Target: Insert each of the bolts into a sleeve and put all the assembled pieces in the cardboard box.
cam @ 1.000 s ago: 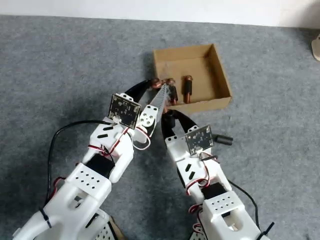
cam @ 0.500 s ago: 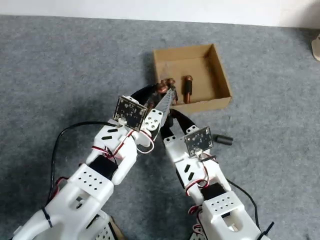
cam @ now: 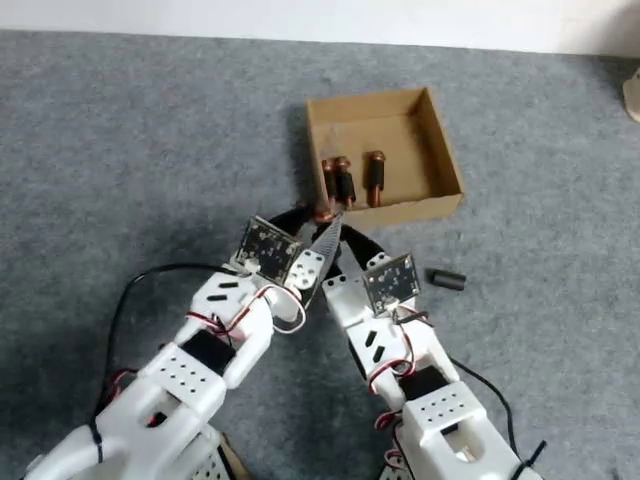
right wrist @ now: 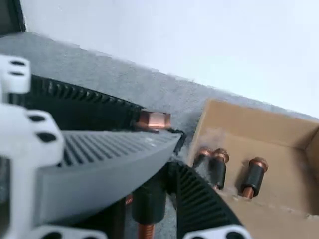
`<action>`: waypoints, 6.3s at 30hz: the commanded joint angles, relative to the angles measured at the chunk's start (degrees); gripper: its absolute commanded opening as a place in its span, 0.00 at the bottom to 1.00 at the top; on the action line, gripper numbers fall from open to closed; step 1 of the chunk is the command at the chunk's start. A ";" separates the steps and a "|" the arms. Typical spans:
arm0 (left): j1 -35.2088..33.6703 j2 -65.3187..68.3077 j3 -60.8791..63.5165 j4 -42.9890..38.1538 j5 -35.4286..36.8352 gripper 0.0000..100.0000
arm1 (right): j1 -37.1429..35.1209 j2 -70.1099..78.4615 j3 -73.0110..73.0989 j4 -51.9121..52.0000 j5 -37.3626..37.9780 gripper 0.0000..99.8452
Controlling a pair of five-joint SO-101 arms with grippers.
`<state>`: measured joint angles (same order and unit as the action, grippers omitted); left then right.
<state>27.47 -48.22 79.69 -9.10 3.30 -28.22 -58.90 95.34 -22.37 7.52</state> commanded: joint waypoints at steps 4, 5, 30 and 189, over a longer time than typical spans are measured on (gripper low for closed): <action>1.01 -0.22 1.01 0.09 0.35 0.27 | 0.75 -0.92 8.57 -1.80 0.18 0.00; 1.01 -0.22 1.01 0.09 0.35 0.30 | 1.54 -0.92 8.57 -1.80 0.18 0.00; -20.97 -0.31 9.10 10.11 0.35 0.43 | 13.58 -0.66 -20.26 30.29 -12.31 0.00; -21.05 -0.22 10.24 10.37 0.35 0.43 | 30.73 49.27 -70.64 99.91 48.53 0.01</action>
<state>7.34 -47.60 90.15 0.92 2.95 4.66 -1.67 26.15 75.47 61.05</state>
